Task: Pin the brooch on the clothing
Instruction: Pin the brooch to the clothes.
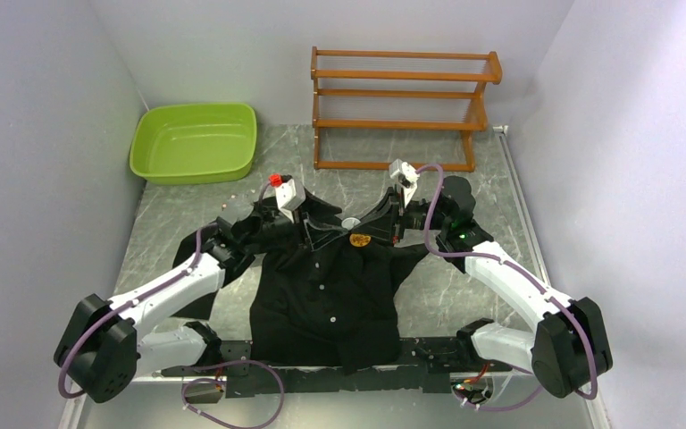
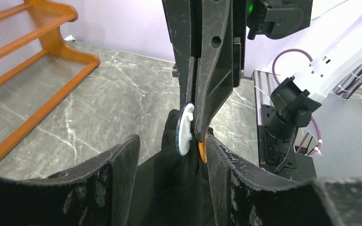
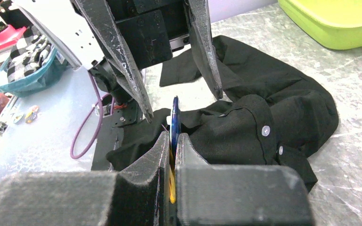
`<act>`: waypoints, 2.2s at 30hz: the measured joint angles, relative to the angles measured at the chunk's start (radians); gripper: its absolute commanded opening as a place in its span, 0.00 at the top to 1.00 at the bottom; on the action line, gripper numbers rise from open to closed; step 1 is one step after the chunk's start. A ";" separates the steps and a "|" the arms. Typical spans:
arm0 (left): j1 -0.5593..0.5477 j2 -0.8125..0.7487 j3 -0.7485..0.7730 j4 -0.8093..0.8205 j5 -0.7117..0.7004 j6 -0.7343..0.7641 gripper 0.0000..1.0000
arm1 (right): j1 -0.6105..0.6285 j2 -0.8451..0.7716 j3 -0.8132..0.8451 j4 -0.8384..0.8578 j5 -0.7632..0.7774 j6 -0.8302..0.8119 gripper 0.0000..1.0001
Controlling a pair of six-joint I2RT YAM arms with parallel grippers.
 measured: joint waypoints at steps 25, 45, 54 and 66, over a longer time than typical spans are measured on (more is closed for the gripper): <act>0.023 0.102 0.058 0.076 0.164 -0.049 0.97 | 0.000 -0.001 0.000 -0.001 0.000 -0.001 0.92; 0.023 0.050 0.038 0.131 0.166 -0.114 0.97 | 0.002 -0.144 -0.069 0.019 0.114 -0.015 0.06; 0.023 0.050 0.027 0.224 0.211 -0.158 0.97 | 0.003 -0.151 -0.069 0.054 0.066 -0.004 0.19; 0.023 0.049 0.027 0.243 0.234 -0.174 0.97 | 0.069 -0.064 -0.037 0.122 0.031 0.051 0.36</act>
